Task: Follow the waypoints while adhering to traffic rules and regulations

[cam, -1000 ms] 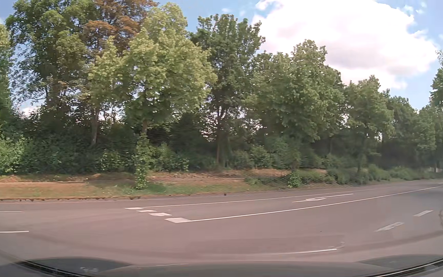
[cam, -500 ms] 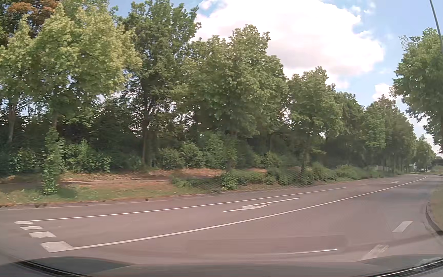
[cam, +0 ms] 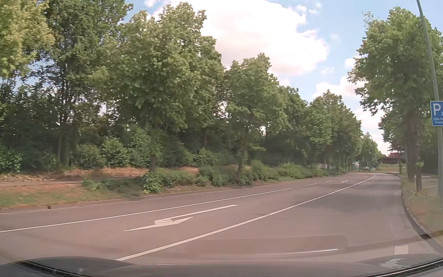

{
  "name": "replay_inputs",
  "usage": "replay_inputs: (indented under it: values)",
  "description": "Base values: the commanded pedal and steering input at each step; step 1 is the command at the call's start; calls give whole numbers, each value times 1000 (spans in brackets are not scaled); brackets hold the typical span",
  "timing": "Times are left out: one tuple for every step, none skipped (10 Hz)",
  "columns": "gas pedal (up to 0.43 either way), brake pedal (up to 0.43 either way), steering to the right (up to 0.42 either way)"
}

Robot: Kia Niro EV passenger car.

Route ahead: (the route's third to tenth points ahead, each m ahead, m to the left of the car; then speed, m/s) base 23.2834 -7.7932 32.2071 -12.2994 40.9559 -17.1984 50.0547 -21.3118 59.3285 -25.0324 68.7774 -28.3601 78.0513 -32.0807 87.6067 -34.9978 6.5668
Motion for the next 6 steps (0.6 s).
replay_inputs:
  values:
    - [350, 12, 256]
    - [350, 12, 245]
    - [350, 18, 235]
    - [350, 12, 229]
    - [358, 12, 228]
    - [370, 12, 219]
